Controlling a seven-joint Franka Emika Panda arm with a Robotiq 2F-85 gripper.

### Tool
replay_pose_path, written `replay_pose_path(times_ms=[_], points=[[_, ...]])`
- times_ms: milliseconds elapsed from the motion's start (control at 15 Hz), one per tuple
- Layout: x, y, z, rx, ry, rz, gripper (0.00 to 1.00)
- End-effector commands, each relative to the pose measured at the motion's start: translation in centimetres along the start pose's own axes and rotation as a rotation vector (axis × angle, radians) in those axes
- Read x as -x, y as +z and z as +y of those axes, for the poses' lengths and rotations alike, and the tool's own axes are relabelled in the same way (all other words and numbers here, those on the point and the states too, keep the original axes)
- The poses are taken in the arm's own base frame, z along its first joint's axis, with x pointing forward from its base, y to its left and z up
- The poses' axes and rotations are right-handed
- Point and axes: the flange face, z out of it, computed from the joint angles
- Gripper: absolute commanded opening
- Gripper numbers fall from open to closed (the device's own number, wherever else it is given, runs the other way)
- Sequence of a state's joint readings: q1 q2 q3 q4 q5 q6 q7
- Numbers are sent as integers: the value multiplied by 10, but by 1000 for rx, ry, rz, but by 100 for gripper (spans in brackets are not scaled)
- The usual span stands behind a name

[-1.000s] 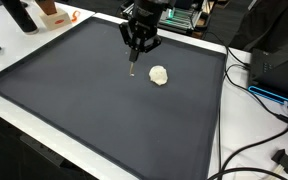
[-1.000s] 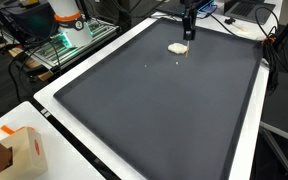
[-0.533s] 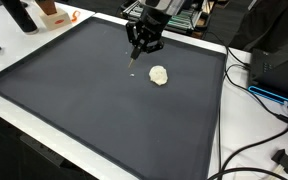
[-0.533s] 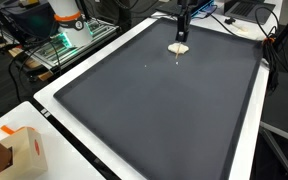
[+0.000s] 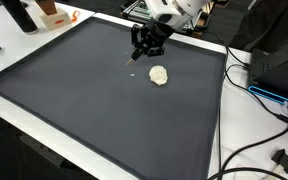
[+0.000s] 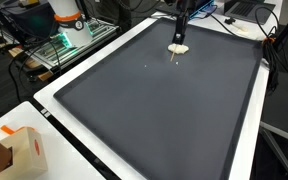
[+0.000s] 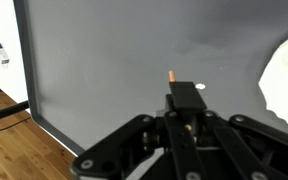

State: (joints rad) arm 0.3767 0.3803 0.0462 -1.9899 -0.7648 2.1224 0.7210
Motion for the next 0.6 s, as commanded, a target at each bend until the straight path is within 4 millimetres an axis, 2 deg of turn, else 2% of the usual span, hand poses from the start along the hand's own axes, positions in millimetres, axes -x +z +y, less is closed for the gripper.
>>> replay_pose_path(times_ms=[0,533], points=[[-3,4,-16,60,-9,4,3],[-8,6,-42,103,-46,53,3]])
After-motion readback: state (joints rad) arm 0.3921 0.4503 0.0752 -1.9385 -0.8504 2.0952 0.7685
